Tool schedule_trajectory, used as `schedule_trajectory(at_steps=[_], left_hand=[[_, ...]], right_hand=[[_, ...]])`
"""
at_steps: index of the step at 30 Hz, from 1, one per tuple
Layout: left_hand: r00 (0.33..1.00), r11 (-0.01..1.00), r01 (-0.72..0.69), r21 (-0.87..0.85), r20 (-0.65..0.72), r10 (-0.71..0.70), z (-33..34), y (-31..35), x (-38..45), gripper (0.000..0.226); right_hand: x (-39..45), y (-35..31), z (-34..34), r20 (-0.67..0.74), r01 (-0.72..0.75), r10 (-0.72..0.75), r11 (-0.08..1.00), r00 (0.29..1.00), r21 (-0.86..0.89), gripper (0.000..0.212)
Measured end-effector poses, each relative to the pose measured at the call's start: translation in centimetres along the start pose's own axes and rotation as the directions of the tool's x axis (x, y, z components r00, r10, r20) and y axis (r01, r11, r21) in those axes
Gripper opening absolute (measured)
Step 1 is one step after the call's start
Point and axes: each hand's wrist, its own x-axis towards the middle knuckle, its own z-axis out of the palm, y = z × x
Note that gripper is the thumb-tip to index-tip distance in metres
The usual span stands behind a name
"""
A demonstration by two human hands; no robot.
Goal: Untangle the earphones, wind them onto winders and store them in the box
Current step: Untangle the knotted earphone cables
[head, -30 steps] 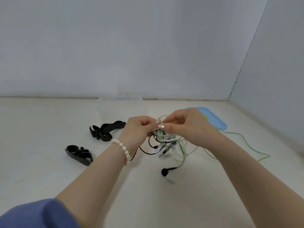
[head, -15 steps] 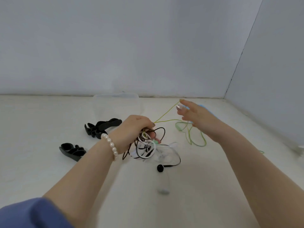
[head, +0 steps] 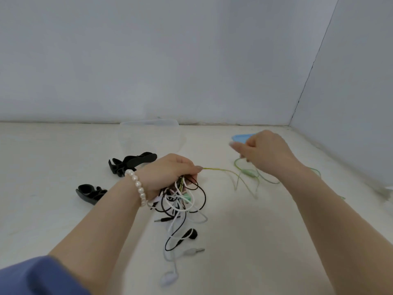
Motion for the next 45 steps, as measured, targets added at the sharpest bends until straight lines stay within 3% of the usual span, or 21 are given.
schedule_trajectory(at_steps=[1,3,5,9,12,14,17,19,23,25,28,30,32,34,40,45], left_hand=[[1.000,1.000,-0.003,-0.001,-0.005,0.003,0.2,0.1,-0.1,0.036],[1.000,1.000,-0.001,-0.018,-0.005,0.001,0.6,0.3,-0.3,0.039],[1.000,1.000,-0.002,-0.016,0.008,0.002,0.8,0.6,-0.5,0.048],[0.999,0.998,-0.021,0.054,0.027,0.019,0.8,0.6,-0.4,0.065],[0.998,0.999,-0.041,0.031,0.054,0.039,0.6,0.4,-0.6,0.045],[0.996,0.987,-0.074,0.140,0.049,0.068,0.3,0.2,-0.6,0.023],[0.991,0.966,-0.117,0.230,-0.034,0.128,-0.4,0.2,-0.6,0.033],[0.987,0.963,-0.136,0.232,-0.055,0.153,-1.0,0.3,-0.8,0.042],[0.974,0.947,-0.204,0.247,-0.042,0.221,-1.6,0.1,-0.9,0.031],[0.976,0.952,-0.196,0.237,-0.052,0.214,-1.7,0.1,-0.8,0.028],[0.979,0.951,-0.181,0.251,-0.048,0.199,-1.8,0.4,-1.1,0.048],[0.954,0.949,-0.277,0.150,-0.077,0.290,-1.5,1.0,-1.4,0.063],[0.922,0.926,-0.375,-0.032,-0.114,0.370,-0.9,1.6,-1.5,0.048],[0.910,0.913,-0.401,-0.077,-0.146,0.388,0.0,1.9,-1.6,0.033],[0.913,0.945,-0.299,0.133,-0.248,0.324,1.4,1.4,-1.4,0.026],[0.885,0.901,-0.247,0.356,-0.297,0.359,0.3,0.7,-1.0,0.024]], right_hand=[[-0.5,-1.0,-0.1,0.014,0.104,-0.107,0.984,0.994,0.144,0.038],[-1.8,-3.0,-0.1,0.191,0.202,-0.298,0.893,0.935,0.403,0.014],[-2.2,-3.4,0.8,0.331,0.202,-0.391,0.853,0.859,0.482,0.022],[-1.9,-3.2,1.6,0.265,0.173,-0.343,0.845,0.901,0.506,0.008],[-1.6,-2.8,1.2,0.266,0.199,-0.351,0.862,0.898,0.465,0.014],[-1.4,-2.5,0.7,0.256,0.193,-0.354,0.847,0.899,0.495,0.016],[-1.2,-2.0,0.2,0.257,0.148,-0.340,0.816,0.904,0.559,0.017],[-1.0,-1.7,0.3,0.263,0.076,-0.338,0.730,0.904,0.679,0.018],[-0.5,-1.2,-0.1,0.234,-0.121,-0.277,0.371,0.932,0.921,0.019],[-0.5,-1.2,-0.2,0.235,-0.152,-0.249,0.313,0.940,0.937,0.023],[-0.6,-1.3,0.0,0.250,-0.145,-0.267,0.359,0.931,0.922,0.024],[-0.7,-1.5,0.0,0.260,-0.134,-0.281,0.398,0.924,0.907,0.023],[-0.9,-1.8,0.0,0.265,-0.111,-0.304,0.442,0.915,0.890,0.023],[-1.0,-2.0,0.1,0.268,-0.089,-0.328,0.471,0.906,0.878,0.022],[-1.0,-2.0,0.7,0.276,-0.080,-0.312,0.520,0.909,0.850,0.020],[-0.6,-1.5,0.7,0.222,-0.100,-0.296,0.377,0.929,0.921,0.024]])
